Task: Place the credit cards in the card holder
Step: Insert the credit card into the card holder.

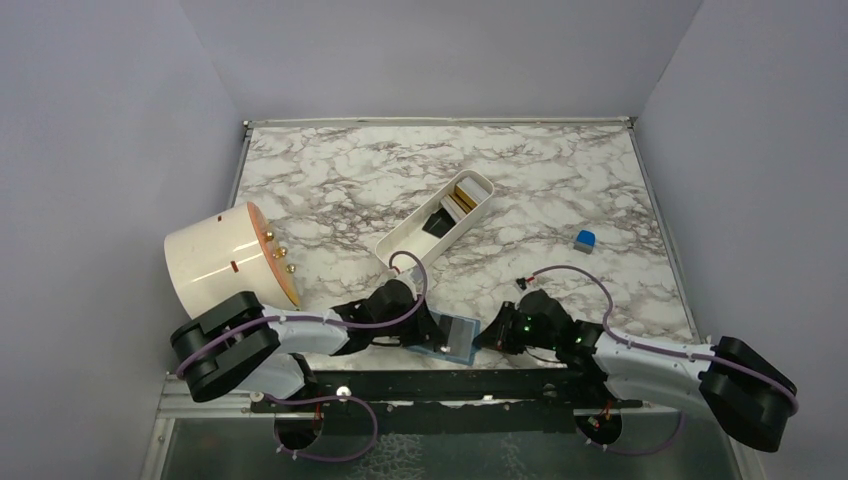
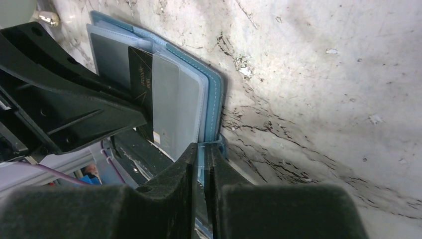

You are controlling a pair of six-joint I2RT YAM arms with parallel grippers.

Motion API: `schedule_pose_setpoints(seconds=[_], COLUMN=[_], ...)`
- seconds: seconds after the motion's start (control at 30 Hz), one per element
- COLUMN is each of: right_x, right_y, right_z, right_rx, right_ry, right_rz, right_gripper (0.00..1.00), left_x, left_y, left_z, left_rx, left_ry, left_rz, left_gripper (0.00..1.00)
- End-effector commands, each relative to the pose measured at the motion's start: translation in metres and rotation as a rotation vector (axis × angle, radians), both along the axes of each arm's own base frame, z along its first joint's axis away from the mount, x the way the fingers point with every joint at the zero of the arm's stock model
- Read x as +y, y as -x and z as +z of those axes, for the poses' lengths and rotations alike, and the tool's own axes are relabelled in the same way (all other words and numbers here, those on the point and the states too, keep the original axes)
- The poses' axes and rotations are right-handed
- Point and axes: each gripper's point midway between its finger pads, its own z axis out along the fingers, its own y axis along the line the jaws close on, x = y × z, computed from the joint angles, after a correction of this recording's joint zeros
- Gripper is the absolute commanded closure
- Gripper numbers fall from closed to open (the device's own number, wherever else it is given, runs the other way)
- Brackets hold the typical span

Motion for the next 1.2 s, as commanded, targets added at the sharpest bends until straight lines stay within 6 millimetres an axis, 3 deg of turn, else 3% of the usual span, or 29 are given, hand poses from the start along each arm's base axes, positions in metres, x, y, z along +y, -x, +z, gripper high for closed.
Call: schedule_pose_setpoints(seconds=[0.0,0.1,0.27,0.63,0.93,1.17], right_x=[-0.007,-0.010,-0.008,0.003,0.009,0.009], right_y=[-0.008,-0.007,-0.007,-0.019,-0.026,-0.031], right_z=[-0.002,-0.002,-0.001,0.005,0.006,0.008], right_rx=[-0.052,-0.064,-0.073,-0.110,-0.117,-0.127], right_ry=[0.050,0.050,0.048,0.055,0.068,0.080], right_rz=[-0.020,-0.022,-0.007,0.008,0.005,-0.014], right_gripper=[0.89,0.89,0.89,0.92,0.91,0.90], left_x=[0.012,0.016,0.015,0.007,0.016,0.022], left_y=[0.000,-0.008,-0.013,-0.013,-0.025,-0.026], left_z=[-0.006,0.000,0.007,0.004,0.021,0.015], left_rx=[-0.052,-0.094,-0.125,-0.126,-0.198,-0.205], left_ry=[-0.129,-0.178,-0.175,-0.184,-0.222,-0.268], left_rz=[-0.042,-0.038,-0.033,-0.071,-0.032,-0.039], left_gripper=[0.77,0.64,0.57,0.56,0.50,0.48])
